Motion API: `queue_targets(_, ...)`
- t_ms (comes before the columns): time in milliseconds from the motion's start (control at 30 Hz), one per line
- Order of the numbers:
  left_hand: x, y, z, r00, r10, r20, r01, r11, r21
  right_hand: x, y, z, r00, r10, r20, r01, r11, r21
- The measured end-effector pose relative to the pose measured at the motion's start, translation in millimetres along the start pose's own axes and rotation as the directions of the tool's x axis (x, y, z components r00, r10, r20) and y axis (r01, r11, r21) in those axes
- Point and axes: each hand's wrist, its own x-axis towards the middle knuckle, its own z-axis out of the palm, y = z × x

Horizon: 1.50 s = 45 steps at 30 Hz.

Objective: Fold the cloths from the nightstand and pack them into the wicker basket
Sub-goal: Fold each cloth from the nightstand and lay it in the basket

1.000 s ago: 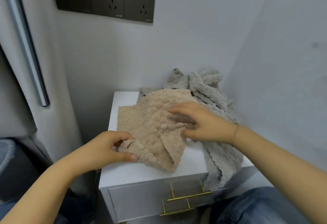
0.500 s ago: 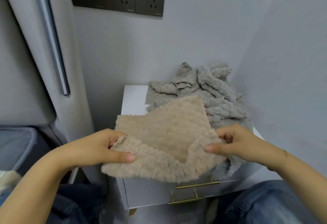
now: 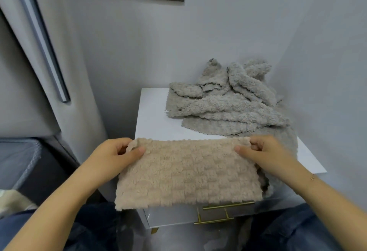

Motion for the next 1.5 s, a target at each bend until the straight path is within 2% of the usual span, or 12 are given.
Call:
queue_targets(200, 10, -5, 9, 0.975, 0.018, -0.222, 0.001, 0.997, 0.083, 9, 5, 9, 0.995, -0.013, -0.099, 0.002, 0.994, -0.108)
queue_targets(300, 16, -9, 12, 0.961, 0.018, -0.275, 0.012, 0.994, 0.107, 13, 4, 16, 0.989, -0.043, -0.139, 0.020, 0.986, -0.163)
queue_targets(500, 23, -13, 17, 0.946, 0.018, -0.323, 0.028, 0.990, 0.138, 16, 5, 27, 0.977, -0.131, -0.170, 0.054, 0.917, -0.396)
queue_targets(600, 26, -18, 17, 0.958, 0.015, -0.288, 0.036, 0.985, 0.171, 14, 7, 28, 0.969, -0.162, -0.185, 0.070, 0.903, -0.424)
queue_targets(733, 28, -18, 16, 0.968, -0.068, -0.241, 0.091, 0.992, 0.085, 15, 12, 26, 0.979, -0.092, -0.180, 0.005, 0.901, -0.433)
queue_targets(900, 25, -14, 15, 0.969, -0.016, -0.248, 0.022, 1.000, 0.018, 15, 8, 23, 0.985, -0.024, -0.170, -0.045, 0.918, -0.393)
queue_targets(1067, 14, -7, 5, 0.981, -0.010, -0.192, -0.029, 0.980, -0.198, 10, 6, 22, 0.985, -0.032, -0.168, -0.030, 0.934, -0.357)
queue_targets(1167, 4, 2, -5, 0.995, 0.003, -0.100, -0.045, 0.908, -0.417, 10, 9, 23, 0.984, 0.010, -0.176, -0.050, 0.973, -0.227)
queue_targets(1267, 0, 5, -11, 1.000, -0.006, -0.016, -0.002, 0.885, -0.465, 6, 6, 20, 0.974, 0.142, -0.176, -0.122, 0.985, 0.124)
queue_targets(1367, -3, 6, -14, 0.998, -0.025, 0.052, 0.045, 0.906, -0.421, 4, -4, 10, 0.958, 0.275, -0.081, -0.194, 0.830, 0.523)
queue_targets(1433, -6, 8, -15, 0.994, -0.008, 0.106, 0.050, 0.915, -0.400, 8, -12, -2, 0.948, 0.316, 0.028, -0.257, 0.716, 0.649)
queue_targets(1500, -9, 10, -15, 0.988, 0.026, 0.149, 0.034, 0.920, -0.390, 14, -24, -15, 0.944, 0.292, 0.150, -0.311, 0.645, 0.698)
